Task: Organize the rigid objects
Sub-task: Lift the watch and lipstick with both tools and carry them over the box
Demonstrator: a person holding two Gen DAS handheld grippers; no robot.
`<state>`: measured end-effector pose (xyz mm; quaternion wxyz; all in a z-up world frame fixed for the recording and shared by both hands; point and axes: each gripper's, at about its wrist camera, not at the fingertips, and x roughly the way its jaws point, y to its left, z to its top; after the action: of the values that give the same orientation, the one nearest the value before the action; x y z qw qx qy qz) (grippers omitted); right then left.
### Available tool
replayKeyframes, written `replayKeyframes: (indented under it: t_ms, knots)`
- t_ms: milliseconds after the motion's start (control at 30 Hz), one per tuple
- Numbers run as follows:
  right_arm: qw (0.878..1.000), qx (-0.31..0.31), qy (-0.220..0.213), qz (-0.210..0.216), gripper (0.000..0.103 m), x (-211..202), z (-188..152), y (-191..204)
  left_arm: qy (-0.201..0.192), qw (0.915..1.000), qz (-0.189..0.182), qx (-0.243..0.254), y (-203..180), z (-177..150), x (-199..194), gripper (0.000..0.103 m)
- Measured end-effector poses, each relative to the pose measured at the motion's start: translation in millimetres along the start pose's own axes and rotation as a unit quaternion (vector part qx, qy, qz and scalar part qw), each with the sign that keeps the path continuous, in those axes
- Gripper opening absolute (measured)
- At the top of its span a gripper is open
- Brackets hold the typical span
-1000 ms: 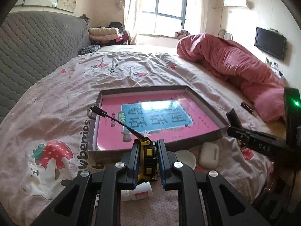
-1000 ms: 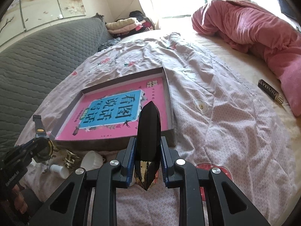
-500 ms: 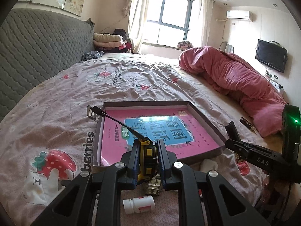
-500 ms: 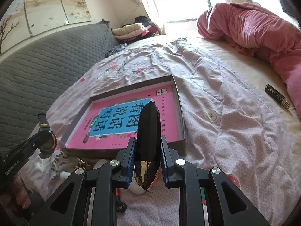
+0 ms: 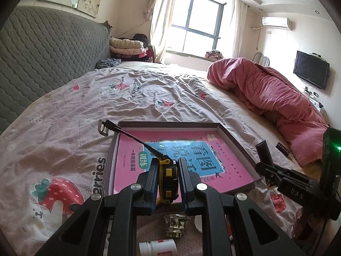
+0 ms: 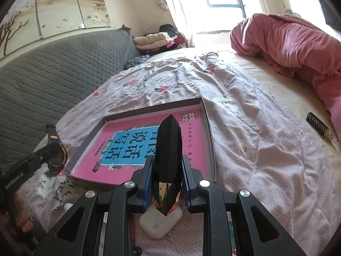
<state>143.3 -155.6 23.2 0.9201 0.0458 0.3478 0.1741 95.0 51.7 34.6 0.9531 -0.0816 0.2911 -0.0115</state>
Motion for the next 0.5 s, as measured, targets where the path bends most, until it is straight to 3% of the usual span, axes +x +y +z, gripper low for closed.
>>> replayKeyframes:
  t_ms: [500]
  knots:
    - [1.0, -0.008, -0.006, 0.001, 0.024, 21.2, 11.5, -1.2, 0.0, 0.9999, 0.015, 0.004, 1.5, 14.9, 39.5, 0.018]
